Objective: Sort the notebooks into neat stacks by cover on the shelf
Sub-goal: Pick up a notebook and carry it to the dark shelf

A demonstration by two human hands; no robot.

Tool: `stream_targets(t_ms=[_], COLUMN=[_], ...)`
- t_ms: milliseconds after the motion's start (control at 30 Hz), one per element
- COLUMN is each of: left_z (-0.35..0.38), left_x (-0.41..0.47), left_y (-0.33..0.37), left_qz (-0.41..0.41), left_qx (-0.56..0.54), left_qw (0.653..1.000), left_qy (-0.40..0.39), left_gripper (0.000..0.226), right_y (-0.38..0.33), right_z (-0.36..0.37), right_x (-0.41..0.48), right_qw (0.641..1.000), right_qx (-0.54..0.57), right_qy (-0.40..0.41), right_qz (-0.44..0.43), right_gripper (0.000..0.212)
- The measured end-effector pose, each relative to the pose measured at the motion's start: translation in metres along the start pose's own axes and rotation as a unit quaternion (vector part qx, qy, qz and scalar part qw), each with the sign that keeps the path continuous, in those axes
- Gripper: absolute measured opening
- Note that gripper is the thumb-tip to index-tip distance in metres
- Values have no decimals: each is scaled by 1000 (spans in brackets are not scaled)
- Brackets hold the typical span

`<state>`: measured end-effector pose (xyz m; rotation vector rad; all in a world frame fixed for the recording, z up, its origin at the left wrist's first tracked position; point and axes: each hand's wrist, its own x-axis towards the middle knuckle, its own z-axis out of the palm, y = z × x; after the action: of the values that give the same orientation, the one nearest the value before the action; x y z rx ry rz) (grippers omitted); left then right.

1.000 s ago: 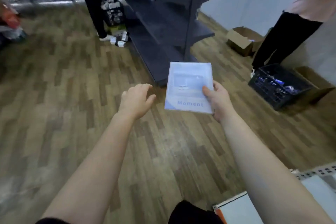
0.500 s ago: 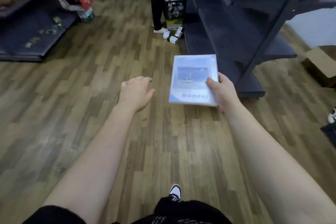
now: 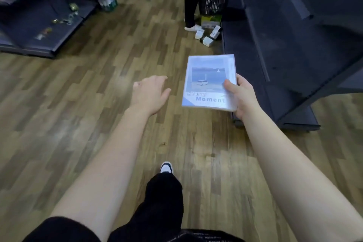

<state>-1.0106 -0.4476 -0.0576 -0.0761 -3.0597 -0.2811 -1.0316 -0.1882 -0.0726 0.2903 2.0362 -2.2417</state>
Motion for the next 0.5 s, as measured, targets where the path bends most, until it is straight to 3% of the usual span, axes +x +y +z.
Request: stream_targets(t_ms=[267,500], left_z=[-23,-19], left_x=[190,335], left_y=[-40,-35], left_qz=[28,54], left_qx=[23,9], left_qw=[999,998], left_qy=[35,33], left_gripper=[44,43], right_y=[-52,-86], right_z=[52,47], right_x=[166,293], right_qw=[1000,998], right_qx=[-1,12], right_qy=[13,56], right_qz=[-19,-27], right_gripper=[27,30])
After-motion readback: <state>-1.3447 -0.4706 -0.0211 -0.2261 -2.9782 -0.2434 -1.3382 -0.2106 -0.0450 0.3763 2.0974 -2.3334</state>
